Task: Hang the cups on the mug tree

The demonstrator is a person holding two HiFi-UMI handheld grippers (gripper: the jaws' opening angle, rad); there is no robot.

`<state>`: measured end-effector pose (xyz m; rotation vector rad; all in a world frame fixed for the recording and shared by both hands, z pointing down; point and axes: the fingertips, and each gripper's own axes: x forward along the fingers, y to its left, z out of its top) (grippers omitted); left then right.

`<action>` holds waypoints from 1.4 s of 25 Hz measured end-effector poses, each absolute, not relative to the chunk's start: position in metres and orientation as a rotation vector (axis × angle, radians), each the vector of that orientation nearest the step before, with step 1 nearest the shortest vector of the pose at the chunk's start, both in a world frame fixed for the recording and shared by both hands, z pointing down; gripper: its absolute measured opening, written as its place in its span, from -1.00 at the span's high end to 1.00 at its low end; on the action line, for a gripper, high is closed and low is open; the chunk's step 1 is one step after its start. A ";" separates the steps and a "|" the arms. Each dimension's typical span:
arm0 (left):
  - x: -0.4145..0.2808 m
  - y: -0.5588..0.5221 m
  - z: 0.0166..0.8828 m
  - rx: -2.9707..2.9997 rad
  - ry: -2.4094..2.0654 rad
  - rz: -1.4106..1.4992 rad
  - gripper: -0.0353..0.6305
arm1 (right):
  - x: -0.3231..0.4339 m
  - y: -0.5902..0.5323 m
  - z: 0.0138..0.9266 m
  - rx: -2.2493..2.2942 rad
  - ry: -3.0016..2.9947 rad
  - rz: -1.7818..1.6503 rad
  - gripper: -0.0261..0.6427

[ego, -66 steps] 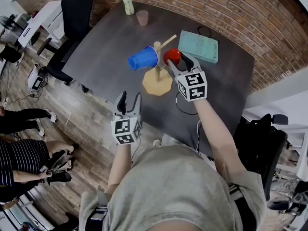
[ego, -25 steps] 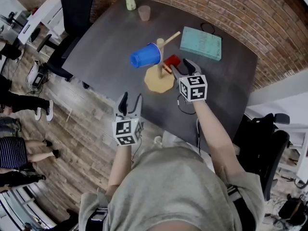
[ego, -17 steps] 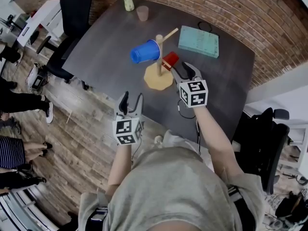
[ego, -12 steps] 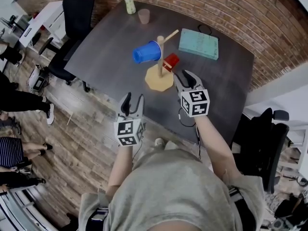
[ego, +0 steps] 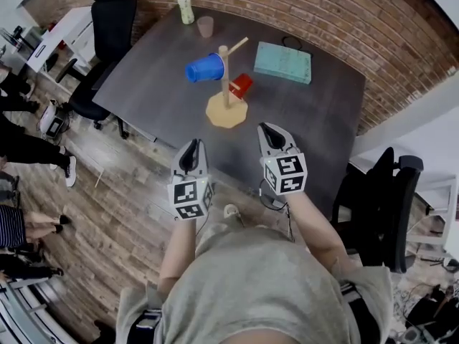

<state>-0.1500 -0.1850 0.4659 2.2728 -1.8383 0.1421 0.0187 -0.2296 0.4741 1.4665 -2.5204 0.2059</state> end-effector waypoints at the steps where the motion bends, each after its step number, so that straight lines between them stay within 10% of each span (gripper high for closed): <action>1: -0.146 -0.177 0.465 2.271 -1.842 0.141 0.80 | 0.022 -0.220 0.473 1.465 -2.524 0.205 0.92; 35: -0.020 0.087 0.447 2.311 -1.810 0.135 0.87 | 0.114 0.069 0.441 1.330 -2.676 0.079 0.92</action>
